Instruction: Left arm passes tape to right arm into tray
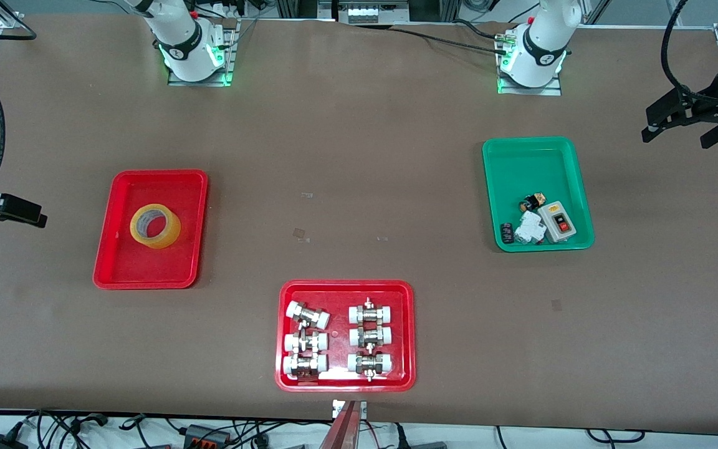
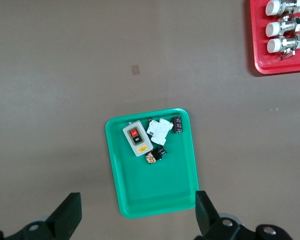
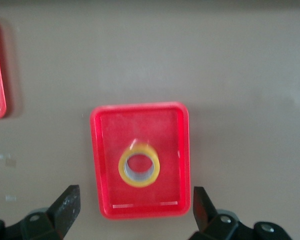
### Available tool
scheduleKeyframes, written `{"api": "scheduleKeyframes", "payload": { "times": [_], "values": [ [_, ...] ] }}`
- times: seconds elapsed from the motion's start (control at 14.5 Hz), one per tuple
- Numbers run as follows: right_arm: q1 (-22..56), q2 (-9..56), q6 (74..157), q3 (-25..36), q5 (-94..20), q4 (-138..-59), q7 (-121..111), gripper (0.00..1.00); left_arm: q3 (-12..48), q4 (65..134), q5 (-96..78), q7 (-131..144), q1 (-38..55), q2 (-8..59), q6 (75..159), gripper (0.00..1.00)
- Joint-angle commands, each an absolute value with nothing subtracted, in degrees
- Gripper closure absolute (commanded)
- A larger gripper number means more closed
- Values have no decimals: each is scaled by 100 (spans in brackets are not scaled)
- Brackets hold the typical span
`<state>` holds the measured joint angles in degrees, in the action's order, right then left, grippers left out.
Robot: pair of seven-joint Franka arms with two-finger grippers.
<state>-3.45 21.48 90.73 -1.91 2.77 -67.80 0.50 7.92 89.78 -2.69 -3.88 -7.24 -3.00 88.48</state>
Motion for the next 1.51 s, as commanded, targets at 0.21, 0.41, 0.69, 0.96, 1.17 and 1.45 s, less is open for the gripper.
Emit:
{"api": "scheduleKeyframes", "payload": {
  "times": [0.21, 0.41, 0.69, 0.96, 1.17, 1.45],
  "values": [
    [-334, 1468, 9607, -53, 369, -7673, -227, 0, 879, 8895, -273, -369, -738, -281, 8631, 0],
    [-273, 1302, 9580, 70, 334, -7856, -229, 0, 905, 8886, -272, -360, -721, -281, 8622, 0],
    [-272, 547, 10149, 70, 343, -9067, -211, 0, 853, 8886, -272, -378, -729, -290, 8517, 0],
    [-281, 97, 10205, 62, 246, -9668, -149, 0, 826, 8886, -272, -396, -738, -290, 8508, 0],
    [-272, 88, 10055, 35, 229, -9624, -158, 0, 835, 8886, -142, -395, -738, -281, 8508, 0],
    [-264, 149, 10028, 18, -114, -9563, -237, 0, 879, 8780, 132, -413, -729, -273, 8508, 0]
  ]
}}
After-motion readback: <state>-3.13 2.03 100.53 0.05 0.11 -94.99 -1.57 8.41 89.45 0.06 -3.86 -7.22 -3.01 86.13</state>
